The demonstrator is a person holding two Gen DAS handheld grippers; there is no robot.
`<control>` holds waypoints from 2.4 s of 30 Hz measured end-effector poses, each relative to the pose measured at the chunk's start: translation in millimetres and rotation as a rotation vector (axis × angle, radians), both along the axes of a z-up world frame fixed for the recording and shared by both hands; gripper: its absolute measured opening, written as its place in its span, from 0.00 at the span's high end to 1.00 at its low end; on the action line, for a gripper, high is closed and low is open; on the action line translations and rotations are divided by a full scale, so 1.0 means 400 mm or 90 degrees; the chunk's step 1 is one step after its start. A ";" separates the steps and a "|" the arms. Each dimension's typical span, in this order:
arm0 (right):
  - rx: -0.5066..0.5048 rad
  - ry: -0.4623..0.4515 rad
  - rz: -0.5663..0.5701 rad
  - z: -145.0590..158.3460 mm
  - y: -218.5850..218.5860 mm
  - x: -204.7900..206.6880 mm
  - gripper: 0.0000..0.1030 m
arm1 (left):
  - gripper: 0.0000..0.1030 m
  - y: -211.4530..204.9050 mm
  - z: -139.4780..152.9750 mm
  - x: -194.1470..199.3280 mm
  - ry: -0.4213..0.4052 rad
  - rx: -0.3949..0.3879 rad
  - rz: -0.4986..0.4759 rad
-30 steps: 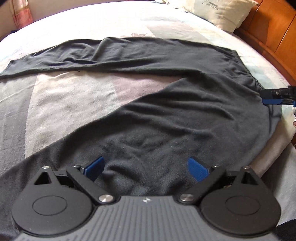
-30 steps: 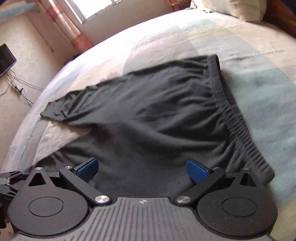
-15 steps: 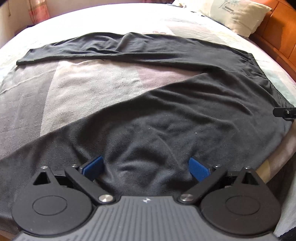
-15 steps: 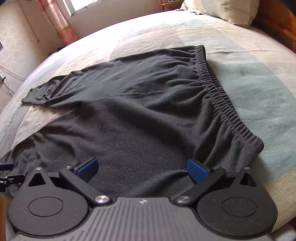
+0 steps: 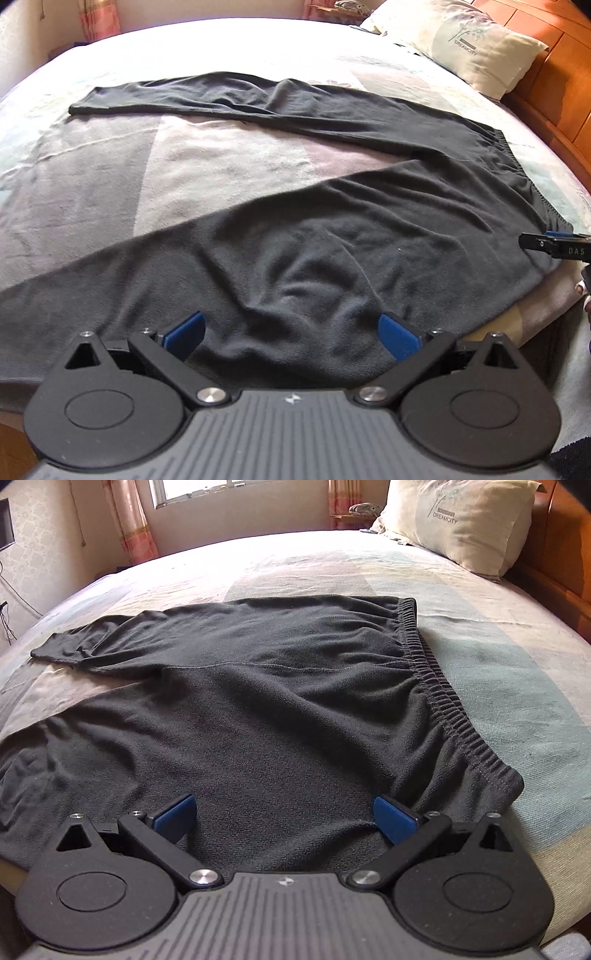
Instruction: Fold clothes
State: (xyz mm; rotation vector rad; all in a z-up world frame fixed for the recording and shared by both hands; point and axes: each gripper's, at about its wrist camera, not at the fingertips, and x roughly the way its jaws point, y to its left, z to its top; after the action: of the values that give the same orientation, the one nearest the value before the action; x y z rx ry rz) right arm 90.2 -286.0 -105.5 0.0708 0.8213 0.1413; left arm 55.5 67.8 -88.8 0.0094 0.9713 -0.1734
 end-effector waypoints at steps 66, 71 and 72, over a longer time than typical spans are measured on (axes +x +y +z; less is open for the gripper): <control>-0.065 0.027 -0.025 0.003 0.047 0.017 0.00 | 0.02 0.370 -0.021 0.052 0.108 -0.138 0.203; -0.065 0.027 -0.025 0.003 0.046 0.017 0.00 | 0.02 0.416 -0.067 0.014 0.093 -0.205 0.220; -0.065 0.027 -0.025 0.003 0.046 0.017 0.00 | 0.02 0.426 -0.066 0.003 0.084 -0.204 0.228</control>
State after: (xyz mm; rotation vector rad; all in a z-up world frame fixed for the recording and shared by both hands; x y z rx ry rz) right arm 97.0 -267.5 -104.2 -0.0063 0.8681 0.0603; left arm 56.9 238.0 -115.2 -0.4721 1.0517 0.0023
